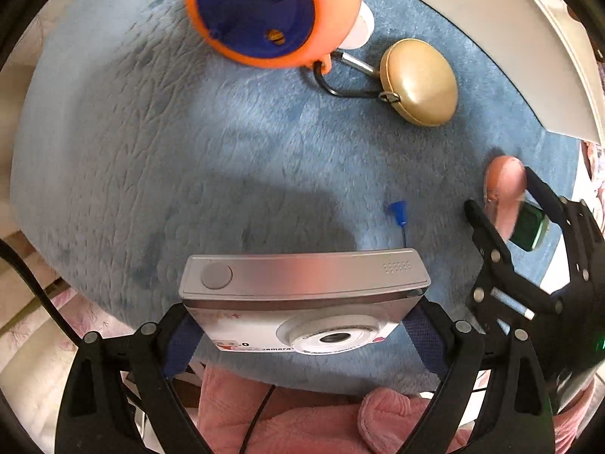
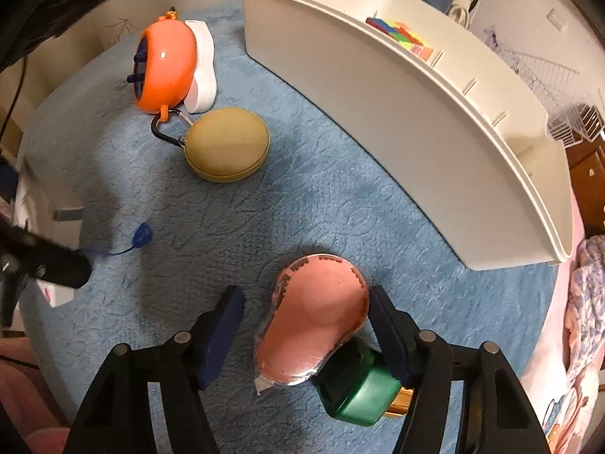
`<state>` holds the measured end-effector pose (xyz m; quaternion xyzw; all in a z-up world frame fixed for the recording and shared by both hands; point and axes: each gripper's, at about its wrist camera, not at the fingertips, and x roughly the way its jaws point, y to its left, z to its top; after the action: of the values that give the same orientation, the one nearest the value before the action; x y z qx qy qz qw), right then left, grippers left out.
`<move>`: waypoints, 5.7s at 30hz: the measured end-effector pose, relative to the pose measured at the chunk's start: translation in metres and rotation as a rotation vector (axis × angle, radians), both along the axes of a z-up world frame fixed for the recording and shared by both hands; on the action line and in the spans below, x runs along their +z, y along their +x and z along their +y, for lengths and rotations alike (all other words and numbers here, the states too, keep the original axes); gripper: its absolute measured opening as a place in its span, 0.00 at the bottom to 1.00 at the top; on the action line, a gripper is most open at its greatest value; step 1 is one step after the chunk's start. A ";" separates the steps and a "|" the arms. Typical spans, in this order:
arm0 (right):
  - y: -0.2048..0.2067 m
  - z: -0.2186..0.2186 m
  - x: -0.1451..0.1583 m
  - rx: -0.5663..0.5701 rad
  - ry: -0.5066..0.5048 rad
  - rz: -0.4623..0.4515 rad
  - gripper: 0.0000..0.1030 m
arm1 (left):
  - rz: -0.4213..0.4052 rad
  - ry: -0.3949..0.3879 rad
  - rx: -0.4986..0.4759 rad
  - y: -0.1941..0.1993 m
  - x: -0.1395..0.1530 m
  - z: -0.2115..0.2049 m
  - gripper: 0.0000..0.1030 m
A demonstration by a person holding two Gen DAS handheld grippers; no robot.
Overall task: Organize rigid objects
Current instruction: 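Carry the white device with left tool while right tool carries the pink compact to the tray, then open both tools to release the white device and pink compact into the tray, then withdraw both tools toward the gold round compact and green-gold item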
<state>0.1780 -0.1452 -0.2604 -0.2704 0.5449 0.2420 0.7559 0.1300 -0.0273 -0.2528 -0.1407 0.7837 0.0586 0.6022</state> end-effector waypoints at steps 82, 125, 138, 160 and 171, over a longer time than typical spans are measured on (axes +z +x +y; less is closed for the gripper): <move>0.109 -0.029 0.103 -0.812 0.682 -0.311 0.50 | -0.890 0.057 -0.733 0.174 0.150 0.006 0.92; -0.012 -0.052 0.194 -0.585 0.610 -0.536 0.77 | -1.044 -0.020 -0.465 0.066 0.234 0.004 0.92; -0.052 -0.067 0.193 -0.504 0.567 -0.533 0.78 | -0.957 -0.067 -0.189 0.023 0.203 0.012 0.92; -0.070 -0.074 0.120 -0.245 0.345 -0.290 0.78 | -0.712 -0.063 0.165 0.010 0.106 -0.002 0.92; -0.050 -0.086 0.082 -0.221 0.287 -0.119 0.78 | -0.562 -0.052 0.205 0.045 0.057 -0.026 0.92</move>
<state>0.1284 -0.2313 -0.1788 -0.1120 0.4855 0.2163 0.8396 0.1748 -0.0534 -0.1956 -0.2451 0.5694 0.0577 0.7825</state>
